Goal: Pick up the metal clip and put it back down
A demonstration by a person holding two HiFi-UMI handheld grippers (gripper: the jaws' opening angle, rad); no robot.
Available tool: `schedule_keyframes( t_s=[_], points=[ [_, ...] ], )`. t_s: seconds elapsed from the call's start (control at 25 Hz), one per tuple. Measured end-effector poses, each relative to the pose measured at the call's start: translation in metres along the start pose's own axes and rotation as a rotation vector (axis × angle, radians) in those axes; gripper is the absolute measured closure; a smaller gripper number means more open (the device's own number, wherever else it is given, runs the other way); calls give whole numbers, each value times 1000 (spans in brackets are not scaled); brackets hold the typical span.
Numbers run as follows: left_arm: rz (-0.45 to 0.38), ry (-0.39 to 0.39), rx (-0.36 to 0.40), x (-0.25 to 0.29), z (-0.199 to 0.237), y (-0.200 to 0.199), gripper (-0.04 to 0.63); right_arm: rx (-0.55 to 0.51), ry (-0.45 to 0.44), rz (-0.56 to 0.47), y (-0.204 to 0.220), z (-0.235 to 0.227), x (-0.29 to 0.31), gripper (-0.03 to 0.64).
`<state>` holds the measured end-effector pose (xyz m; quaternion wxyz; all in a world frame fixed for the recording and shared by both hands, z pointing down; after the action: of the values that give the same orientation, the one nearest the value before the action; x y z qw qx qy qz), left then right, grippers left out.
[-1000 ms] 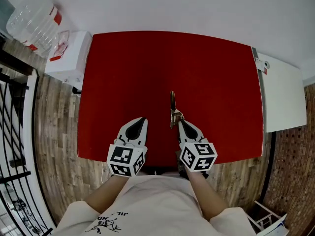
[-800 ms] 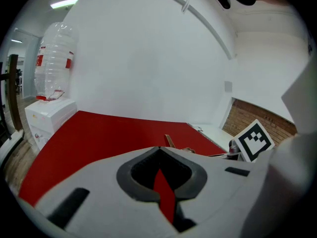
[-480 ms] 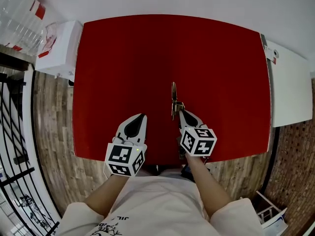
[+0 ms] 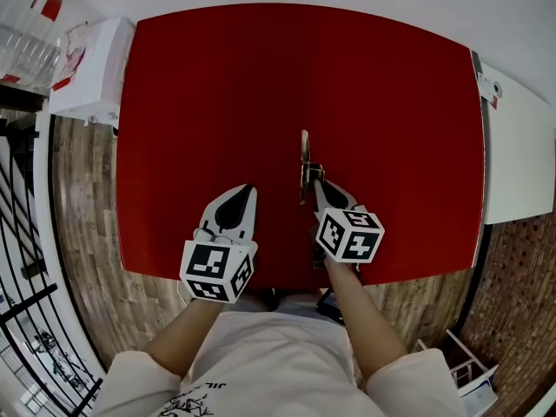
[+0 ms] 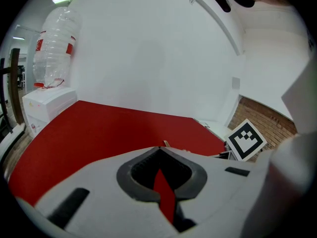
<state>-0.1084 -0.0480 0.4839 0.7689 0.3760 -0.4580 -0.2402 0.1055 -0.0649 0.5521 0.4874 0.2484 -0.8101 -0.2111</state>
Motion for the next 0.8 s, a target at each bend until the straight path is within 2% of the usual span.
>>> schedule_keyframes(
  t_s=[0.36, 0.8],
  points=[
    [14, -6, -5, 1, -2, 5, 591, -55, 32, 32, -4, -12, 11, 601],
    [23, -15, -13, 3, -1, 8, 591, -74, 98, 59, -1, -27, 12, 581]
  ],
)
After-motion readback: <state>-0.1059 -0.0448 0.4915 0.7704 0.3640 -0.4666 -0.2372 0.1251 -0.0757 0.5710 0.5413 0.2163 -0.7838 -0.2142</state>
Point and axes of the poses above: the fingertips, and each gripper's own axes: x forward along the fingers, z to its left, y out of its underside, the point moved 9 cm from there along -x, backward along the fingers
